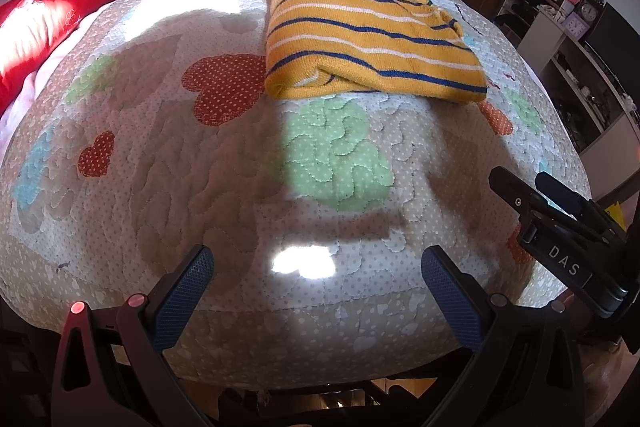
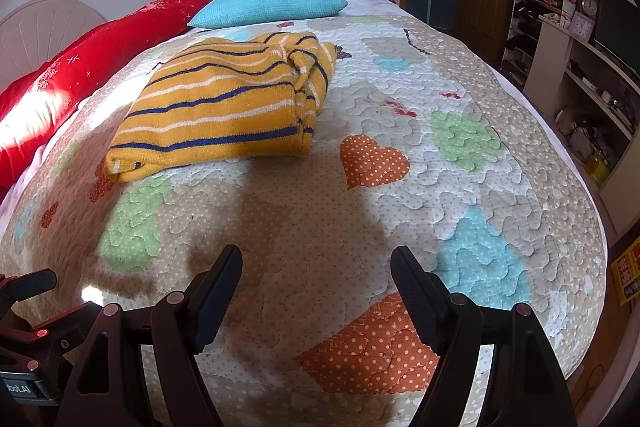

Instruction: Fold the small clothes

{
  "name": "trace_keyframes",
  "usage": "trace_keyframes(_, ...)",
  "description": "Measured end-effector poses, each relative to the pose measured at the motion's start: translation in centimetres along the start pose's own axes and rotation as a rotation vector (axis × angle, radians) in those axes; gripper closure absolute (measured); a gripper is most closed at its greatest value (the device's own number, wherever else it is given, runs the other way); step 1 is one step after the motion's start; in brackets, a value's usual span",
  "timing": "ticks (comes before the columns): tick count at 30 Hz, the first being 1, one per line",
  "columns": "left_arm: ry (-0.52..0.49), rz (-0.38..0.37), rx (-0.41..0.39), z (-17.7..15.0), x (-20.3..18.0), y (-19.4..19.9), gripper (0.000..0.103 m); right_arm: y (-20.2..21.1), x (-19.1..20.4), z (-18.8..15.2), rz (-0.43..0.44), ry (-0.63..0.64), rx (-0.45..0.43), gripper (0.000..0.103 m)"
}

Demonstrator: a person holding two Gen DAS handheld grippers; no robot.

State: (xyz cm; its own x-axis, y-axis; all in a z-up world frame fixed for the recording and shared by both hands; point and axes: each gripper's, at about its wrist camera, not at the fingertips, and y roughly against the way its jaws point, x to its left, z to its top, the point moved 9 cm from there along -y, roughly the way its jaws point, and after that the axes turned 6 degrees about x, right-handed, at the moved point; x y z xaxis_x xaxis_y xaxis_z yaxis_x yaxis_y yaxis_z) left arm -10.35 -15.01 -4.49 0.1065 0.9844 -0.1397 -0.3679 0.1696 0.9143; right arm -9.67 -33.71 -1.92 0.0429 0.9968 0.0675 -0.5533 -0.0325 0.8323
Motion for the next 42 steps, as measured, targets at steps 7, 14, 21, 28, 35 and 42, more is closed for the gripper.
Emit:
trace_keyframes(7,0.0,-0.002,0.006,-0.11,-0.02,-0.12,0.0,-0.01,-0.01,-0.02,0.0,0.002,-0.001,0.022)
trace_keyframes(14,0.001,-0.004,0.011,-0.23,0.03,-0.36,0.0,0.03,-0.06,-0.02,0.001,0.0,-0.002,0.021)
trace_keyframes(21,0.001,-0.004,0.017,-0.3,0.01,-0.56,0.0,0.04,-0.08,-0.07,0.002,-0.002,0.0,0.021)
trace_keyframes(28,-0.001,-0.005,0.021,-0.33,-0.08,-0.7,0.0,0.12,0.03,-0.15,0.001,-0.001,-0.002,0.021)
trace_keyframes(35,-0.002,-0.006,0.023,-0.34,-0.13,-0.78,0.0,0.09,-0.02,-0.01,0.0,-0.001,-0.003,0.021)
trace_keyframes(42,-0.007,-0.007,0.023,-0.3,-0.25,-0.87,0.0,0.01,0.06,-0.05,0.002,0.003,-0.001,0.021)
